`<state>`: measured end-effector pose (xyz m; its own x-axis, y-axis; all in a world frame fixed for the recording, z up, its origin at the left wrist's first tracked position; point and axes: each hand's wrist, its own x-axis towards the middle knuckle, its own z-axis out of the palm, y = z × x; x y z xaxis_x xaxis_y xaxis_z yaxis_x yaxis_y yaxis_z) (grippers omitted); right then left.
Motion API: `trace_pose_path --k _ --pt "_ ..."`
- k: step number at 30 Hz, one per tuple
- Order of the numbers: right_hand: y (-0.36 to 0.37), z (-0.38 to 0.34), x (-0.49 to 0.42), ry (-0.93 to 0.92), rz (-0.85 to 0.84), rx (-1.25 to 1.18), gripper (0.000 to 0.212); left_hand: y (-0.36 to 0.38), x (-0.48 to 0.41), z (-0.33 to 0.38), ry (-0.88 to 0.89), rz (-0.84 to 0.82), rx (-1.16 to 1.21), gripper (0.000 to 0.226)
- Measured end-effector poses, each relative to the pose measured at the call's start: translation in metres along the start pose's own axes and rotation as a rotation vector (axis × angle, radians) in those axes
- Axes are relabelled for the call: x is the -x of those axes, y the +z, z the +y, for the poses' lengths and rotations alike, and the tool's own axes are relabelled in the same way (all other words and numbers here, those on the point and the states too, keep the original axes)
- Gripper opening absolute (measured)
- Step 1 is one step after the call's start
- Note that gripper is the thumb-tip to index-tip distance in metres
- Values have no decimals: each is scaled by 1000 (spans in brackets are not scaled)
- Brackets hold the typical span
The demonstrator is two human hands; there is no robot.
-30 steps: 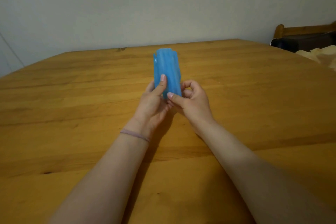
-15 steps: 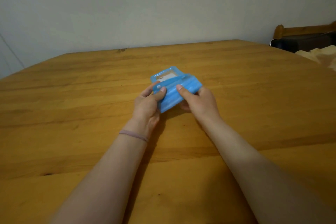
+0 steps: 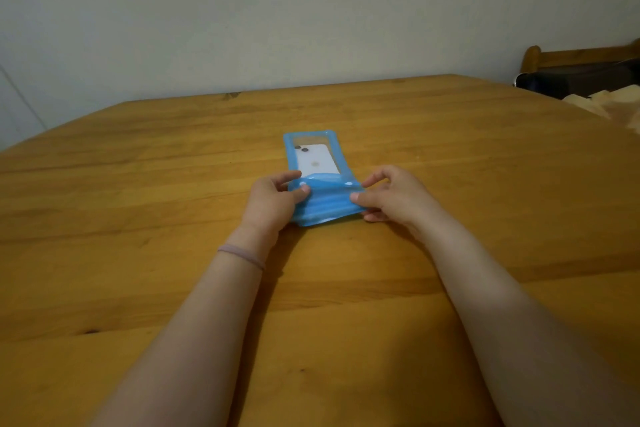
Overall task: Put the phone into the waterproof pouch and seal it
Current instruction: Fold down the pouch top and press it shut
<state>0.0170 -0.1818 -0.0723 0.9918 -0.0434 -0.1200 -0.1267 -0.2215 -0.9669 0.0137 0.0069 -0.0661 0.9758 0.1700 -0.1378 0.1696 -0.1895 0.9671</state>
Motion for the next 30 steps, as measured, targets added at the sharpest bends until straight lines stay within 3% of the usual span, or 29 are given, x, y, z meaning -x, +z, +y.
trace_pose_path --k 4,7,11,19,25,30 --pt "0 1 4 -139 28 247 31 -7 3 3 216 80 -490 36" --pt "2 0 7 -377 162 542 34 -10 5 6 354 129 -610 36" --pt "3 -5 11 -564 71 585 30 -12 10 16 498 81 -692 21" --pt "2 -5 10 -558 -62 695 34 -9 19 22 484 -142 -797 30" --pt "4 -5 12 -561 -79 645 9 -8 25 22 523 -44 -983 42" --pt "5 -4 13 -558 -111 637 10 -8 27 24 527 -37 -1051 19"
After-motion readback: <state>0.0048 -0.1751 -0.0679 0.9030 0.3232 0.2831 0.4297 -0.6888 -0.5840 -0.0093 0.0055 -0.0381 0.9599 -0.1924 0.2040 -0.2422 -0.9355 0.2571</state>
